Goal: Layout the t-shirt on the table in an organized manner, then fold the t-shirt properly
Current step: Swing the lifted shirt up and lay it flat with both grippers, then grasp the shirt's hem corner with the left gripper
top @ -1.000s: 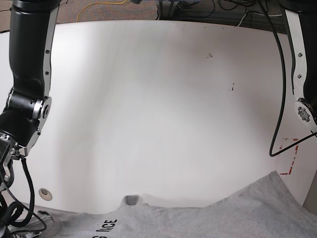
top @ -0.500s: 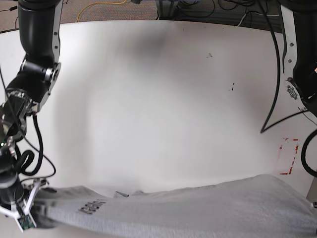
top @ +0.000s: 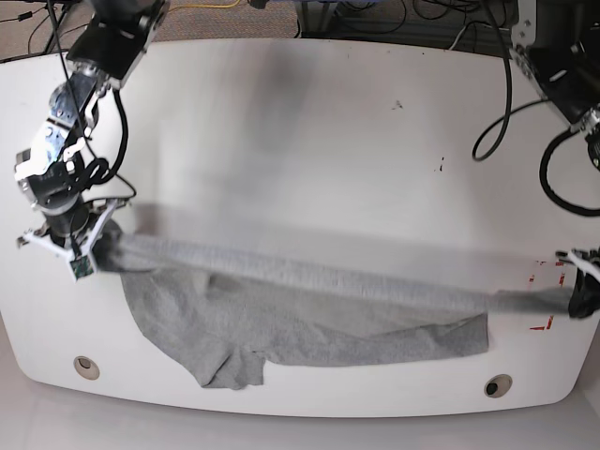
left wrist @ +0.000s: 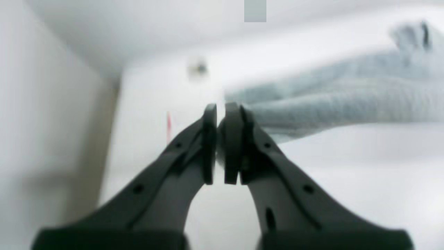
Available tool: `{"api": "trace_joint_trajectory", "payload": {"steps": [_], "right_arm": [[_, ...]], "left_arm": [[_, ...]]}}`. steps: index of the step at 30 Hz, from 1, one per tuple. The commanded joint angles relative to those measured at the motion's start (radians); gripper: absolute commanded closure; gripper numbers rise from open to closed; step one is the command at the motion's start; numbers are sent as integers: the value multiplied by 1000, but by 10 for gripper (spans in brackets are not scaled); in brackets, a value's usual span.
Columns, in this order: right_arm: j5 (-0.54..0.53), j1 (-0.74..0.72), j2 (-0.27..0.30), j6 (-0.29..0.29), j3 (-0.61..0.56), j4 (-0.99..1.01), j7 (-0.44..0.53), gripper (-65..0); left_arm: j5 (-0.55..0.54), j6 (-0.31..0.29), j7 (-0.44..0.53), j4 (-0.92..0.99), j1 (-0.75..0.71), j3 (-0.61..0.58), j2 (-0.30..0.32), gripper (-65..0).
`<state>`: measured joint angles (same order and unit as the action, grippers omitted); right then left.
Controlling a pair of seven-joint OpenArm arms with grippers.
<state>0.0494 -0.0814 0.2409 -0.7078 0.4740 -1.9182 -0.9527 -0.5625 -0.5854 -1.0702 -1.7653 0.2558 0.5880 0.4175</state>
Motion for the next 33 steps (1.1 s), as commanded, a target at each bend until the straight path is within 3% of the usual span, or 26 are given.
{"api": "trace_joint_trajectory", "payload": {"steps": [1, 6, 13, 24, 33], "right_arm": [[13, 45, -13, 10, 9, -11, 48, 0], [13, 142, -36, 10, 33, -8, 59, 0], [13, 211, -54, 10, 45, -10, 61, 0], [13, 283, -54, 10, 47, -13, 61, 0], [14, 291, -56, 10, 47, -11, 61, 0]], "left_arm": [[-32, 8, 28, -14, -62, 31, 21, -21], [-55, 8, 28, -15, -217, 82, 19, -21], [-54, -14, 28, -12, -323, 114, 19, -21], [25, -107, 28, -11, -373, 126, 16, -21], [95, -113, 28, -11, -370, 120, -67, -25]]}}
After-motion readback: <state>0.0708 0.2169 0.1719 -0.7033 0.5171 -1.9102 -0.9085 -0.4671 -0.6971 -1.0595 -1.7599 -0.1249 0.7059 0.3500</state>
